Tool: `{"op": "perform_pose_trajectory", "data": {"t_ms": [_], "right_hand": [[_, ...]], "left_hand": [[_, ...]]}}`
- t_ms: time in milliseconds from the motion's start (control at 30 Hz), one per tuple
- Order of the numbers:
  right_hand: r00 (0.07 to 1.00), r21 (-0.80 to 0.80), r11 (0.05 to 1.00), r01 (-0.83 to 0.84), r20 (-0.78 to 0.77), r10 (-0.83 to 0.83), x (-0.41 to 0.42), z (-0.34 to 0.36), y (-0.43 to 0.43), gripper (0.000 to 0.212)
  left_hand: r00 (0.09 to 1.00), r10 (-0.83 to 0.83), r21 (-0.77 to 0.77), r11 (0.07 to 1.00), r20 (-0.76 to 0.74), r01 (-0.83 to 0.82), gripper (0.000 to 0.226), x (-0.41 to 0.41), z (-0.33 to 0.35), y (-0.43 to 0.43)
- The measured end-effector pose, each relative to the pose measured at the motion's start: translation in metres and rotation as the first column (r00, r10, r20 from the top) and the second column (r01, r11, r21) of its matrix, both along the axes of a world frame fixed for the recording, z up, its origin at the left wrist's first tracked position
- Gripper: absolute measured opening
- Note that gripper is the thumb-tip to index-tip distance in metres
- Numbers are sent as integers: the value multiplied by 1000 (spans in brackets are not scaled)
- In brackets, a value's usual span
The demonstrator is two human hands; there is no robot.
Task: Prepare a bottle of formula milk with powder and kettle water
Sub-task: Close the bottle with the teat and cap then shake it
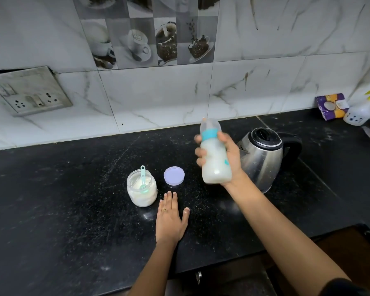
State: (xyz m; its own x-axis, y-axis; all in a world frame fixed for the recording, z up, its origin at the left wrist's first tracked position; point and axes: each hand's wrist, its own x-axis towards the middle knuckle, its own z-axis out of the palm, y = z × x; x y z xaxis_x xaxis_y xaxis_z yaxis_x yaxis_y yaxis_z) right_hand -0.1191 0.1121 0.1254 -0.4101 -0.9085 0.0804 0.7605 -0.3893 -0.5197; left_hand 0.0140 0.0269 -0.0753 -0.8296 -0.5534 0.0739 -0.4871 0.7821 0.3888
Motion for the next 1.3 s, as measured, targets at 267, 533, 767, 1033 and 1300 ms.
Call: {"op": "perform_pose_trajectory", "data": {"t_ms": [267, 533, 767, 1033, 1300], "right_hand": [[995, 109, 994, -19, -91, 29, 4, -8, 2, 55], [997, 264, 961, 80, -3, -82, 2, -9, 3, 38], [999, 118, 992, 43, 27, -47, -8, -10, 9, 89], [991, -86, 992, -94, 85, 101, -12, -6, 13, 53], [995, -4, 1000, 22, 95, -22, -13, -6, 6, 59]], "left_hand": [[1000, 5, 2, 1000, -6, -5, 68, 0, 0, 0], [1000, 3, -15, 1000, 11, -3, 73, 0, -2, 0], [1000, 9, -20, 1000, 17, -9, 78, -1, -2, 0], [1000, 9, 3, 1000, -1, -9, 71, -1, -3, 0], [1000, 13, -4, 1000, 25, -13, 88, -2, -4, 0]]}}
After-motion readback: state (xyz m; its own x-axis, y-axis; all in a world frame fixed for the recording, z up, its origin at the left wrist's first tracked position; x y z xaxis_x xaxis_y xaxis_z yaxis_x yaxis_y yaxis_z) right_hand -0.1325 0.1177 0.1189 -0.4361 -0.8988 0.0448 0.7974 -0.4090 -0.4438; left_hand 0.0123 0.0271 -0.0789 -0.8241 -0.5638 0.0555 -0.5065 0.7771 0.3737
